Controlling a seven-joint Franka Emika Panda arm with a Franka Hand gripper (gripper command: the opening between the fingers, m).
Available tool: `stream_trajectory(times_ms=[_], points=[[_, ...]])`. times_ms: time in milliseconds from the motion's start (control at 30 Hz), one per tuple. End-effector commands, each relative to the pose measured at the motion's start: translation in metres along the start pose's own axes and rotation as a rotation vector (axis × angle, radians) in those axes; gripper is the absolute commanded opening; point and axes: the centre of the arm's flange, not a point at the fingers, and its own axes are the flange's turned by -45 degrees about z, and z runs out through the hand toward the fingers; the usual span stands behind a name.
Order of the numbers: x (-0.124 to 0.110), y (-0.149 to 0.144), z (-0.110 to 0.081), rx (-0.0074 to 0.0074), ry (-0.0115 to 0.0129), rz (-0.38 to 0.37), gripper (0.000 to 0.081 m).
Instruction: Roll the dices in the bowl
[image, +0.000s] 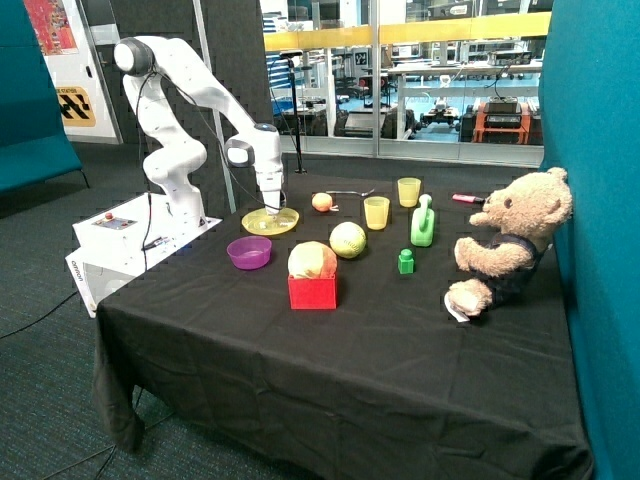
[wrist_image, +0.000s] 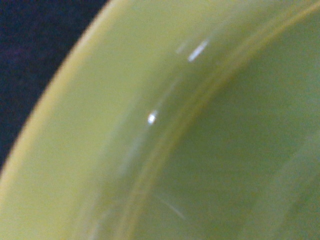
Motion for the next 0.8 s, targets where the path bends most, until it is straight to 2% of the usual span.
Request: stream_trajectory(times_ms=[0, 767], points=[[0.002, 0.006, -0.002, 0.0003, -0.0023, 0.018, 0.0003], [-0.016, 0.004, 0.003, 0.0003, -0.0023, 0.027, 0.0]])
